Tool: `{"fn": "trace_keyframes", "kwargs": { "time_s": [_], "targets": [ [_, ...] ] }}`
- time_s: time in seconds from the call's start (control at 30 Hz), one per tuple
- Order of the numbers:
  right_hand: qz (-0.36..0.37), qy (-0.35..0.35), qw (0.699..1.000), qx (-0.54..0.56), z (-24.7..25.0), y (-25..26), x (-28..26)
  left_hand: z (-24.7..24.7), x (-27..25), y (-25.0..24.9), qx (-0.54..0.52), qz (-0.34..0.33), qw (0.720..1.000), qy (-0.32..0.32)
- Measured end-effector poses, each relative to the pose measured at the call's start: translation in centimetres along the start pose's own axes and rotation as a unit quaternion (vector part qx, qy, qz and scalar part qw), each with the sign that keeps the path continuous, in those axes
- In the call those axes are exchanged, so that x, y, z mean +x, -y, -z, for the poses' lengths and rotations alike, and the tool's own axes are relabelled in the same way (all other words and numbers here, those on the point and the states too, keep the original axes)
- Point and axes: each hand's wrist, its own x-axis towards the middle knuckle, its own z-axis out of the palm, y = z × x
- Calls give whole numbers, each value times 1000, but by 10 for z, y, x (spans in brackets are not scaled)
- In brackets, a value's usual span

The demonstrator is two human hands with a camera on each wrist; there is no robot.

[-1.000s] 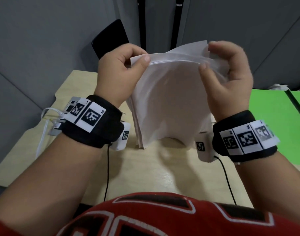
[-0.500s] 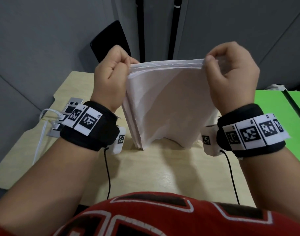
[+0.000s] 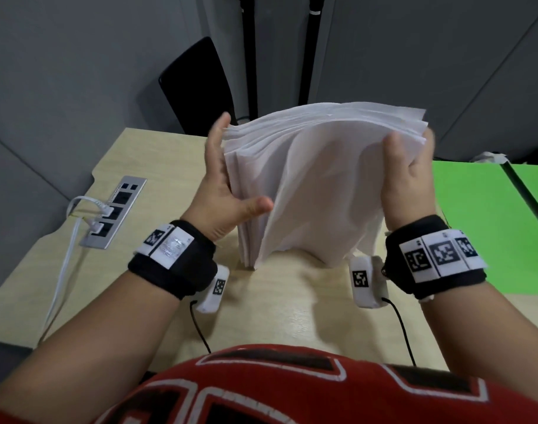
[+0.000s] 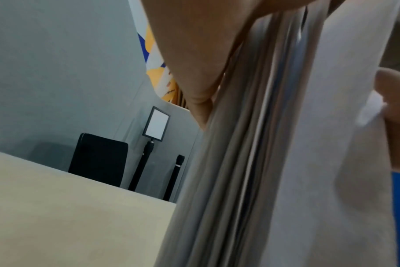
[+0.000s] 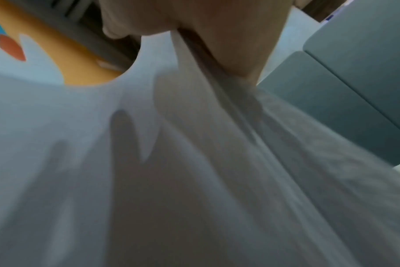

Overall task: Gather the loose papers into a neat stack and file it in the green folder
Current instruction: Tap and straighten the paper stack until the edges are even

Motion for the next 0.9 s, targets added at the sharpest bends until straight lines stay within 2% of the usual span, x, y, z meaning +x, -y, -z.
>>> {"fn": "trace_keyframes", "kwargs": {
  "time_s": [0.1, 0.23, 0.3, 0.4, 0.47, 0.53, 0.6, 0.67, 0.73, 0.77, 0.83, 0.9],
  "targets": [
    [-43, 66, 996, -51, -3, -17, -8, -5, -7, 11, 21, 57, 997, 41],
    [-84, 63, 982, -156, -13, -21, -10, -22, -11, 10, 130, 32, 989, 64],
    [-82, 78, 980, -163, -19, -20, -12, -29, -9, 7, 175, 42, 984, -3],
    [-62, 92, 987, -119, -21, -18, -10, -27, 1, 1, 192, 83, 965, -161],
    [-54, 60, 995, -49, -17, -15, -6, -18, 8, -10, 164, 51, 963, -208],
    [-48, 11, 998, 27, -10, -16, -1, -6, 14, -19, 104, -3, 975, -195],
    [-50, -11, 997, 57, -5, -21, 1, 8, 15, -13, 41, -27, 989, -138],
    [-74, 13, 996, 46, -4, -29, -1, 15, 13, -3, 42, 12, 995, -86],
    [-113, 62, 992, 12, -8, -38, -6, 12, 9, 7, 90, 71, 992, -45],
    [-125, 86, 988, -12, -11, -41, -8, 8, 8, 9, 119, 102, 987, -44],
    [-112, 110, 986, -65, -17, -41, -8, -1, 7, 7, 144, 156, 973, -90],
    [-86, 97, 990, -56, -21, -33, -6, -2, 9, 0, 121, 140, 969, -161]
  ]
}}
